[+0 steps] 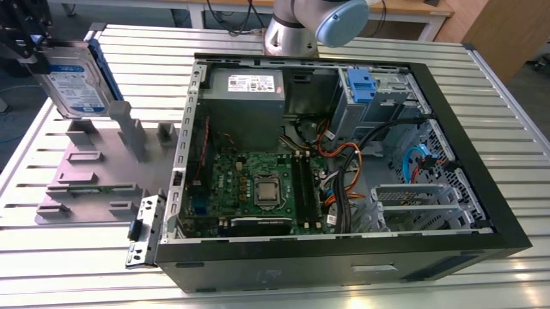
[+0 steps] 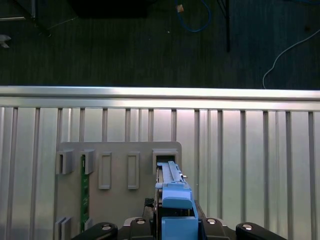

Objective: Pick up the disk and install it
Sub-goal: 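Pick up the disk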

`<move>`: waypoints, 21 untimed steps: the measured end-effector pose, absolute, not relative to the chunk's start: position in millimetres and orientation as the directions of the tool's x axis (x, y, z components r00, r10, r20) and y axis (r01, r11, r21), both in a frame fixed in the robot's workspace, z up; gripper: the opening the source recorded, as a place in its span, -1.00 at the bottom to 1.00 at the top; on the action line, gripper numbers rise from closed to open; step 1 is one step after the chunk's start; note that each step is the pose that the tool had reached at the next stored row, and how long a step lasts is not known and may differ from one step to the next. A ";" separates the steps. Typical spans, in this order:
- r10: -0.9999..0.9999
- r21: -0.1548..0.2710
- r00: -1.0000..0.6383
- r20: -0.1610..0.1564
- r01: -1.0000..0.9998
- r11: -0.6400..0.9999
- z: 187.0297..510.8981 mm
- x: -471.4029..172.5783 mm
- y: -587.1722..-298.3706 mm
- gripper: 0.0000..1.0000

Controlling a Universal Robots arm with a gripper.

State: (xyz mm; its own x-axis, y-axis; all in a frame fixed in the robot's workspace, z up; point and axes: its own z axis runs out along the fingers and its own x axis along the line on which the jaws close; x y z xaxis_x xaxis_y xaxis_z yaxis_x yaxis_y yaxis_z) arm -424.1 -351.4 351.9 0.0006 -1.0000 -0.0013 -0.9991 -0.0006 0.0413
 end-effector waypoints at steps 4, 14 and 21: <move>-1.000 0.041 0.001 -0.001 -0.999 -0.001 357.5 -424.1 -351.4 -0.26; -1.000 0.041 0.001 -0.001 -0.999 -0.001 359.1 -424.1 -351.4 -0.26; -1.000 0.041 0.001 -0.001 -0.999 -0.001 360.3 -424.1 -351.4 -0.26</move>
